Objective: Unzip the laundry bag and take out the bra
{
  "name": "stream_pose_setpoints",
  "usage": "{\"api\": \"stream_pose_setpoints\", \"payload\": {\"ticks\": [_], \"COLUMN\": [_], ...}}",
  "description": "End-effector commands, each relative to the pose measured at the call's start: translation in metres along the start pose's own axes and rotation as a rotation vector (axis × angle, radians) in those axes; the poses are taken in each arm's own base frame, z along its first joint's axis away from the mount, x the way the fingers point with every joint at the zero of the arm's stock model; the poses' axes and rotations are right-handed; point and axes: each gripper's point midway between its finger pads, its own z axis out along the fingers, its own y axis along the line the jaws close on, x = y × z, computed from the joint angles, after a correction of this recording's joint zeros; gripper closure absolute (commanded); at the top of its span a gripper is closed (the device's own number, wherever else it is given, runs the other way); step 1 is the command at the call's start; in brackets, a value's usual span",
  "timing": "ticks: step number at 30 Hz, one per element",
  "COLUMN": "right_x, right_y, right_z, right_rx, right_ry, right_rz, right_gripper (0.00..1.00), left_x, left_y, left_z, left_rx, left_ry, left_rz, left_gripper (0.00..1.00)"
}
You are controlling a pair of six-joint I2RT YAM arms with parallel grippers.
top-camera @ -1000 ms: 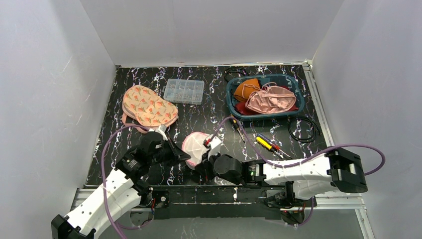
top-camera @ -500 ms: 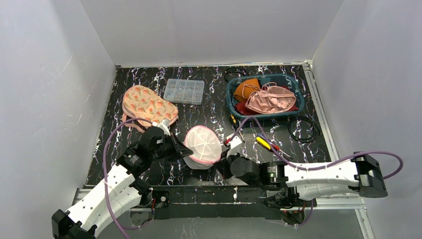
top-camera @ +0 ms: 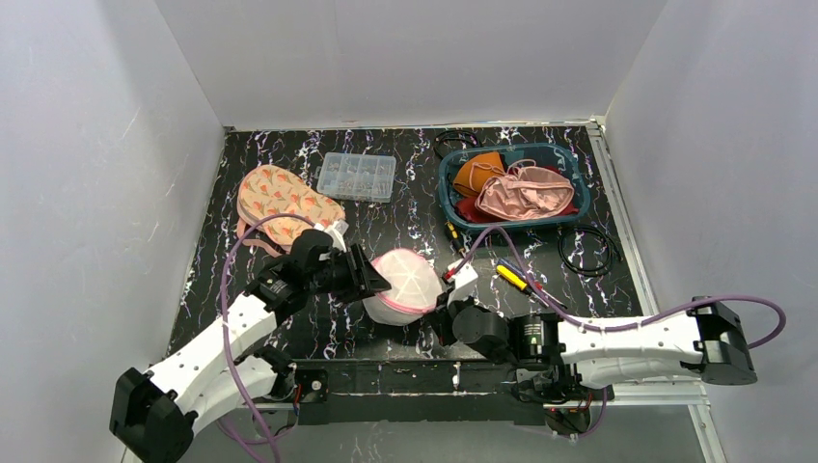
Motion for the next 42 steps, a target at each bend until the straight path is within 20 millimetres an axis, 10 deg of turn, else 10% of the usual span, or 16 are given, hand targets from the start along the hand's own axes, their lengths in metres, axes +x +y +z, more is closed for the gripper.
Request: {"api": "stream_pose_setpoints", "payload": {"ticks": [1,15,25,34,42], "right_x": [-0.009,-0.026,-0.031,-0.026,-0.028], "right_y": [0.016,0.08,0.109,0.101,0.09], "right_z": [0.009,0.031,0.045,0.04,0.034], "right_rx": [-0.038,-0.18,-0.235,-0.227,-0.205], "right_ry": [-0.039,-0.021,-0.004,0.008,-0.002], "right_rz": [0.036,0.015,-0.023,-0.023,-0.025], "right_gripper": [0.99,0.99,0.99,0.99,0.99], "left_x": [0.007,0.054,0.036,0.008,0.002], "left_y": [0.0,0.03,0.013,0.009,0.019], "left_z": [-0.006,-0.087,-0.075,-0.037,-0.024], "left_rx": [0.02,-0.048,-0.017,-0.077,-0.108], "left_ry": [0.023,0.002,-0.04,-0.039,-0.064], "left_rz": [0.024,-0.019,-0.081,-0.081,-0.093], "left_gripper": [0.44,0.19,0.2,0.35,0.71]}}
